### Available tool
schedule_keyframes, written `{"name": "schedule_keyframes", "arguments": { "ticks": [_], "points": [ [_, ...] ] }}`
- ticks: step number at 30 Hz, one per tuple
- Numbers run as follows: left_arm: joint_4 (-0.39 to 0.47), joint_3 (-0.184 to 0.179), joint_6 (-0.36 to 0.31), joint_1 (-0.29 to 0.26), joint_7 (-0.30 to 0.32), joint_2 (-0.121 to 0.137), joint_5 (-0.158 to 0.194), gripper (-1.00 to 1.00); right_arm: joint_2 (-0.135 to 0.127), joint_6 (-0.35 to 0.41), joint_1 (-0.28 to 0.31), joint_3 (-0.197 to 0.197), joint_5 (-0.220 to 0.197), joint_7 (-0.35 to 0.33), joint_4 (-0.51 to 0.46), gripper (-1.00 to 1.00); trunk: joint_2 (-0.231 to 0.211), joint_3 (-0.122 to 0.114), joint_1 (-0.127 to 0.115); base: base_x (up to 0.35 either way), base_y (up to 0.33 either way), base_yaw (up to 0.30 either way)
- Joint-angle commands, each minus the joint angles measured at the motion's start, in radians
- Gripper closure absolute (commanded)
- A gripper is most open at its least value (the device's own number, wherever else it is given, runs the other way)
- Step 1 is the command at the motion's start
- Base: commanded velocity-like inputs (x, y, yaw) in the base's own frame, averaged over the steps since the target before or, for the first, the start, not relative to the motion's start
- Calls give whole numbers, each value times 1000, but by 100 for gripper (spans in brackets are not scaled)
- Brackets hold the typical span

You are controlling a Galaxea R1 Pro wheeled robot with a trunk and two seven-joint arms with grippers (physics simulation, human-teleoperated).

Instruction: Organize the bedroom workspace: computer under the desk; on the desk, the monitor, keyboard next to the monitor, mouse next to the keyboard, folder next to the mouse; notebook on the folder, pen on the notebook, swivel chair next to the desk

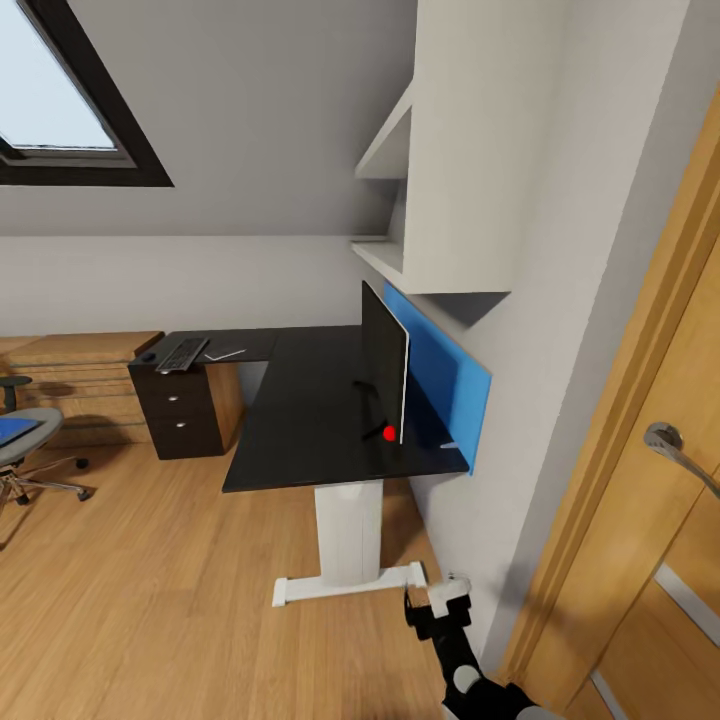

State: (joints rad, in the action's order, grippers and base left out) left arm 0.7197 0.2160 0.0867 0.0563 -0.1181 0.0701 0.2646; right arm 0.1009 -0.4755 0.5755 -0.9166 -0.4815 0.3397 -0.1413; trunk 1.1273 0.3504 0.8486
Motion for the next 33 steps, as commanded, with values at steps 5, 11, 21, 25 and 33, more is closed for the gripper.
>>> {"name": "schedule_keyframes", "arguments": {
  "ticks": [5, 11, 21, 25, 33],
  "points": [
    [0, -4, 2, 0, -3, -1, 11, -100, 5, -56, -34, -7, -5, -47, 64, -100, 1, 1, 0, 0, 0, 0],
    [0, -4, 2, 0, -3, -1, 12, -100, 2, -62, -84, -5, -5, -52, 70, -100, 1, 1, 0, 0, 0, 0],
    [-38, -7, 1, 0, 6, -2, 9, -100, 15, -114, -108, -6, -15, -51, 84, -100, 1, 4, 0, 135, 155, 137],
    [-41, -7, -1, 0, 6, -2, 9, -100, 17, -116, -111, -6, -20, -52, 83, -100, 1, 5, 0, 212, 271, 23],
    [-43, -8, -2, 0, 6, -3, 5, -100, 20, -118, -112, -7, -22, -53, 83, -100, 1, 5, 0, 60, 325, 157]
  ]
}}
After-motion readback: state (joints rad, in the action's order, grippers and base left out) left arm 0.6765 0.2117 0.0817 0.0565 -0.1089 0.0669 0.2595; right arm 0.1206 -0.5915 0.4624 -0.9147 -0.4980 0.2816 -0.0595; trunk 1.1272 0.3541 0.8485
